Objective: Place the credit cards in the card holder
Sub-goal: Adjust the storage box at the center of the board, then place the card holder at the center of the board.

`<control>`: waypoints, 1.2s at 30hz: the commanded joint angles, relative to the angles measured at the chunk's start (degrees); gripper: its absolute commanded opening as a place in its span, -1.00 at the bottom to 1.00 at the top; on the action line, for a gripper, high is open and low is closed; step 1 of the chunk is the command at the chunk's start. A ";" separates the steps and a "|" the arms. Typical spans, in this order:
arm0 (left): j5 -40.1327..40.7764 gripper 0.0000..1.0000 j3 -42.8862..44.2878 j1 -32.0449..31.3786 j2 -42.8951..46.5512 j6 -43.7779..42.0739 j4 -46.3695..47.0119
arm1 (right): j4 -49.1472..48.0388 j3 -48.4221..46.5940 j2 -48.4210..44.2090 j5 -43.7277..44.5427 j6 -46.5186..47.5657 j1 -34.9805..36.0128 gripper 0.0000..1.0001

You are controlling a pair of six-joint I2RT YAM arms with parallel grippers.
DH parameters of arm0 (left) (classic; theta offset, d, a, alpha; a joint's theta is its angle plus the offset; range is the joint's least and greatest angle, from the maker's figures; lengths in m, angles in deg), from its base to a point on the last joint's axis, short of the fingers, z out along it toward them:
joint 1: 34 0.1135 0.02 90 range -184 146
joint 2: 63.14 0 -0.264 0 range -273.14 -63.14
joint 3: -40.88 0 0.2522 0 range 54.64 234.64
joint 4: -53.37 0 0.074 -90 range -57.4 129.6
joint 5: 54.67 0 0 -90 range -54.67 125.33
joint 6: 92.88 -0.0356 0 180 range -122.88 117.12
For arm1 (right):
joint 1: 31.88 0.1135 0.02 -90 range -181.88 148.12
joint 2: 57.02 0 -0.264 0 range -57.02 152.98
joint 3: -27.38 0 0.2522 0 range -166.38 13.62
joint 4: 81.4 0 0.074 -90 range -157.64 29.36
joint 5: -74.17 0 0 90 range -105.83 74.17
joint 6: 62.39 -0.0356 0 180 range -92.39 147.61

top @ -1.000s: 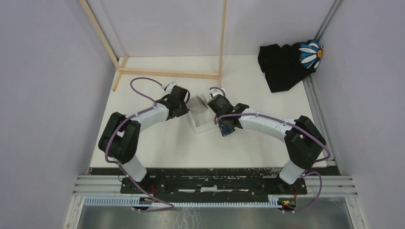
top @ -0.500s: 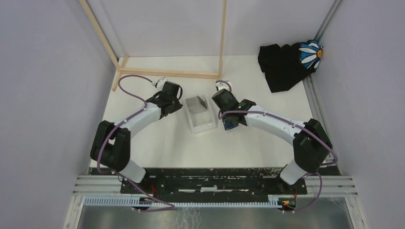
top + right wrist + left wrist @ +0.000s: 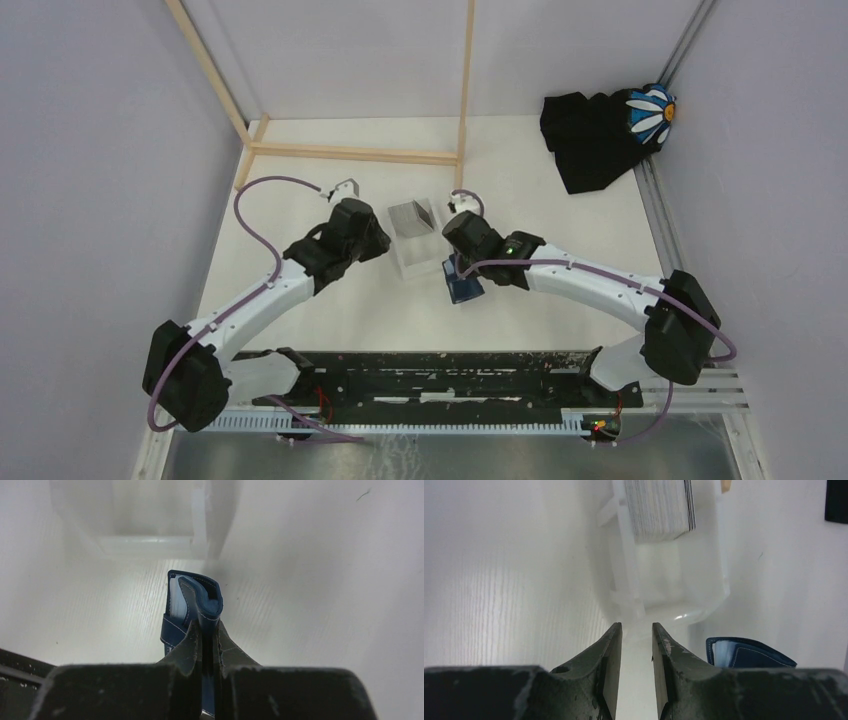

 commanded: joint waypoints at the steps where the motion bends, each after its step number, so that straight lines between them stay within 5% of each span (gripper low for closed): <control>1: -0.32 -0.28 -3.24 -4.20 2.78 4.64 -1.17 | -2.66 3.60 -0.55 -0.98 -6.97 3.06 -0.99; 15: -1.36 -0.23 -6.37 -12.43 -4.12 8.78 4.47 | -12.87 8.50 8.43 -2.33 -12.05 4.29 -0.86; 26: -2.04 -0.17 -6.55 -13.79 -6.34 8.35 5.66 | -13.12 7.03 9.51 -1.98 -10.61 4.57 0.09; 36: -2.02 -0.16 -6.85 -14.36 -6.37 7.90 5.59 | -6.90 5.93 4.43 2.02 -7.27 5.00 0.25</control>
